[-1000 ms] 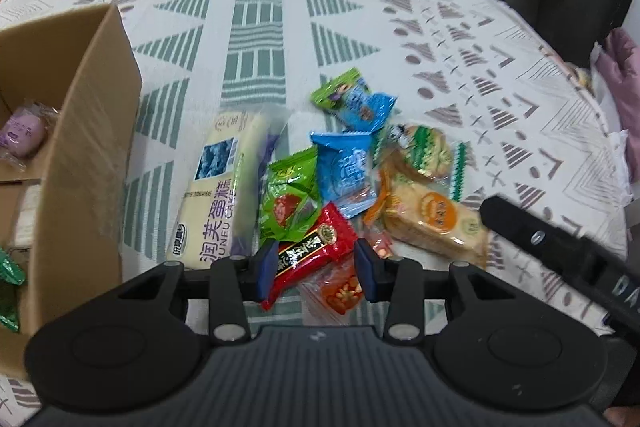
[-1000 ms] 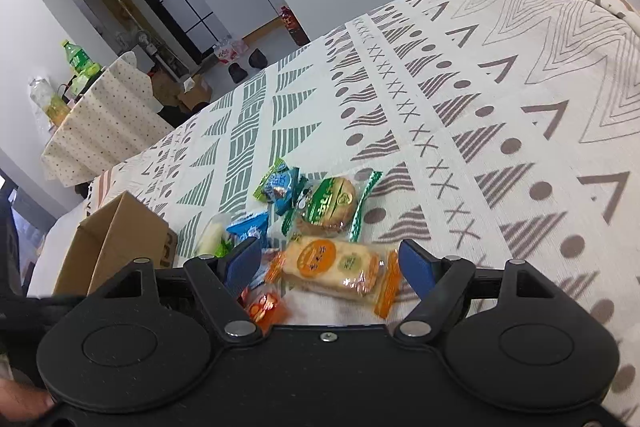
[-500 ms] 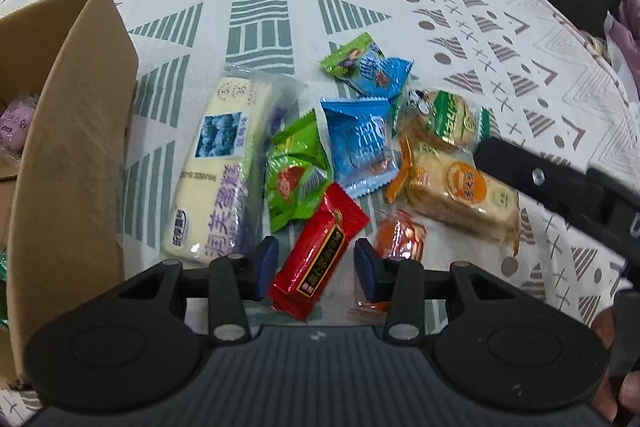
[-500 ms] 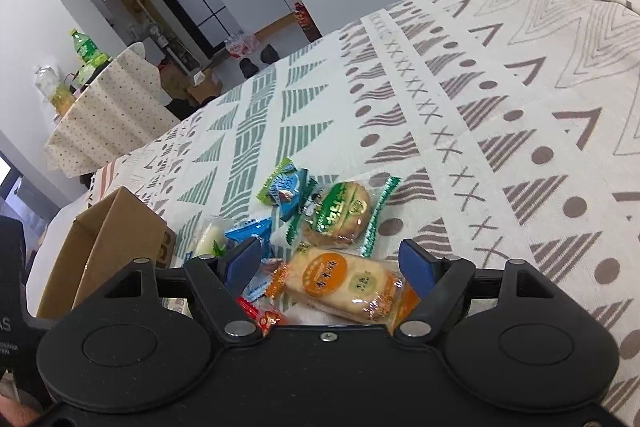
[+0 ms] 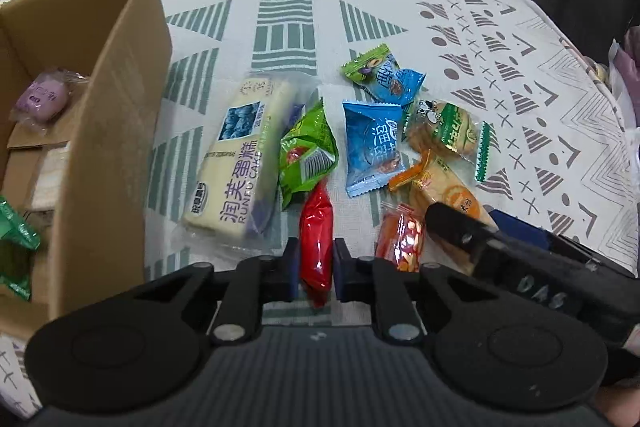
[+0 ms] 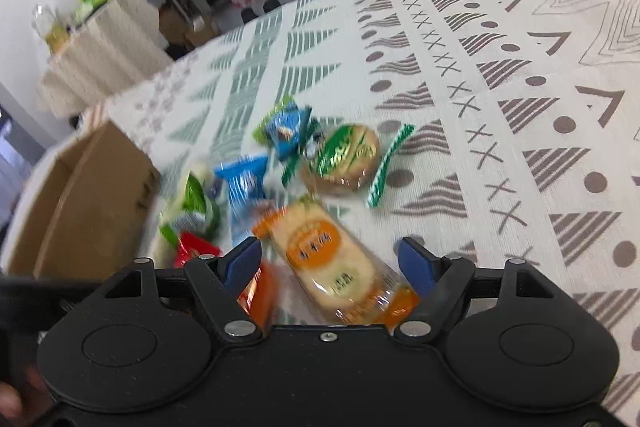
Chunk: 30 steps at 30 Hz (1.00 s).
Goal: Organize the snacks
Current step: 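Grasp the red packet with the left gripper while the right grasps the orange-wrapped cake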
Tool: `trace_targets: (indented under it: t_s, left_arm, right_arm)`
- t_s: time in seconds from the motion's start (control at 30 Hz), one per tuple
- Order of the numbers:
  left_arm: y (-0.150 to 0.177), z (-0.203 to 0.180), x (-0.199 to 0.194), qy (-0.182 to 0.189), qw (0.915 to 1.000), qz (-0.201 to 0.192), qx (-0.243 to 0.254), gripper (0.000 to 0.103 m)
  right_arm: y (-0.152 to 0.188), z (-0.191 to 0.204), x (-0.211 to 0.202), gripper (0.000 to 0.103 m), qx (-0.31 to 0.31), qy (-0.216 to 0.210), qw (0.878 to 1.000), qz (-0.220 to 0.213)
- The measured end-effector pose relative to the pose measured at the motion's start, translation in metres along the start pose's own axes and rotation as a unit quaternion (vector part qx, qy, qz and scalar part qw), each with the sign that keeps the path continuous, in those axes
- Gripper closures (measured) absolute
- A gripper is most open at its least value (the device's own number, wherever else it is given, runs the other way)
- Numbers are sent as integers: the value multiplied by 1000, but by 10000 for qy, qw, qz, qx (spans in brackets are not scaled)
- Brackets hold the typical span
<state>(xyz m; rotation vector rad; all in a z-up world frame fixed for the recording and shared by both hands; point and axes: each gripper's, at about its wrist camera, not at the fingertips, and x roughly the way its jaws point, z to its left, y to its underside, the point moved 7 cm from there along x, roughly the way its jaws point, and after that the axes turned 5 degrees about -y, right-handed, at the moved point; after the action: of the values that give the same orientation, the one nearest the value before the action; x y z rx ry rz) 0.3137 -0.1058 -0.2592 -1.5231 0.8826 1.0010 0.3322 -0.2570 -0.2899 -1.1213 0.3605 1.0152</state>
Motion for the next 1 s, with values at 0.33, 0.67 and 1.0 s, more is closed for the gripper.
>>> trace_targets:
  t_s: [0.33,0.67,1.0]
  left_arm:
    - [11,10,-29,205,9994,-182,-215,88]
    - [7,26,-71,371,9972,-550,-352,88]
    - [-10,44,-104,438,9938,-915,-449,88]
  right_arm:
    - [17,16,-21,69,-442,331,9981,258]
    - [2,45,-56,69,-298,146,9993,-147]
    - [-10,79,-75,69,-29,2,9985,-554]
